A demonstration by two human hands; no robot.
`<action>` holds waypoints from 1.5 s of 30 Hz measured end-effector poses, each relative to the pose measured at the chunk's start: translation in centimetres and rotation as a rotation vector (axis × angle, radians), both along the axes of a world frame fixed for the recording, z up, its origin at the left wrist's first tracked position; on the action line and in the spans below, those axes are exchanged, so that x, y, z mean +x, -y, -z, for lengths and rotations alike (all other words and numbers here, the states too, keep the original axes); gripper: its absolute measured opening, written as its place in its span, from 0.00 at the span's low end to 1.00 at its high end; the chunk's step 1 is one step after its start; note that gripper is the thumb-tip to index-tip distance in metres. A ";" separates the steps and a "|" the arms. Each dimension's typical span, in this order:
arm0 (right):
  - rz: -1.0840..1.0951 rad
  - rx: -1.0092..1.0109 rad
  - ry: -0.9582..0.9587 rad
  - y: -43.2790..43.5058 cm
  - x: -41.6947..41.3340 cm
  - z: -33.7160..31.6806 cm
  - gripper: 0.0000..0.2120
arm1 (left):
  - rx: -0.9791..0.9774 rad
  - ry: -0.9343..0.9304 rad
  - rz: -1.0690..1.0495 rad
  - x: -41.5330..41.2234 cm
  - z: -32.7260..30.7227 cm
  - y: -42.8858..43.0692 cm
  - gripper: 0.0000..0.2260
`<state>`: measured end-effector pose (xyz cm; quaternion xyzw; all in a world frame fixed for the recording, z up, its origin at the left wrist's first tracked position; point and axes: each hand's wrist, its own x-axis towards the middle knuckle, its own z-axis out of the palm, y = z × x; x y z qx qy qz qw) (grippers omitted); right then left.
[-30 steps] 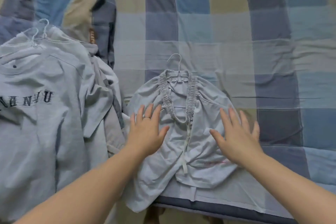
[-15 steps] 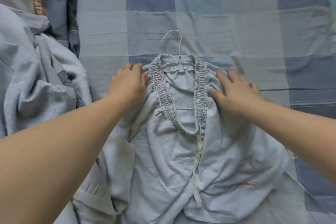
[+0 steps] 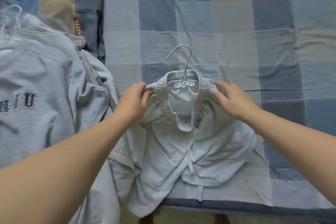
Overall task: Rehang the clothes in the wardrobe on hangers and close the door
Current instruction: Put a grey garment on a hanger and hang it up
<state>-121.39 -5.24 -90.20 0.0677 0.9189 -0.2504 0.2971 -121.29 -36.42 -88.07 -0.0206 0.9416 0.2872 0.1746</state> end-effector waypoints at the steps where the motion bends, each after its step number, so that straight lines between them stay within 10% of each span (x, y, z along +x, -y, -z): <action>1: -0.004 -0.031 -0.013 -0.1 0.6 -1.6 0.19 | 0.015 -0.002 0.004 0.9 -1.4 0.1 0.09; 15: 0.230 -0.004 -0.239 -1.5 15.8 -30.1 0.15 | 0.291 -0.154 0.134 10.2 -24.6 -0.6 0.04; 33: 0.838 0.294 -0.674 -1.5 41.2 -57.3 0.15 | 0.609 -0.626 0.912 13.1 -50.3 -15.4 0.06; 45: 1.216 0.524 -0.777 1.7 64.5 -69.8 0.21 | 0.890 -0.617 1.328 31.9 -62.8 -28.2 0.05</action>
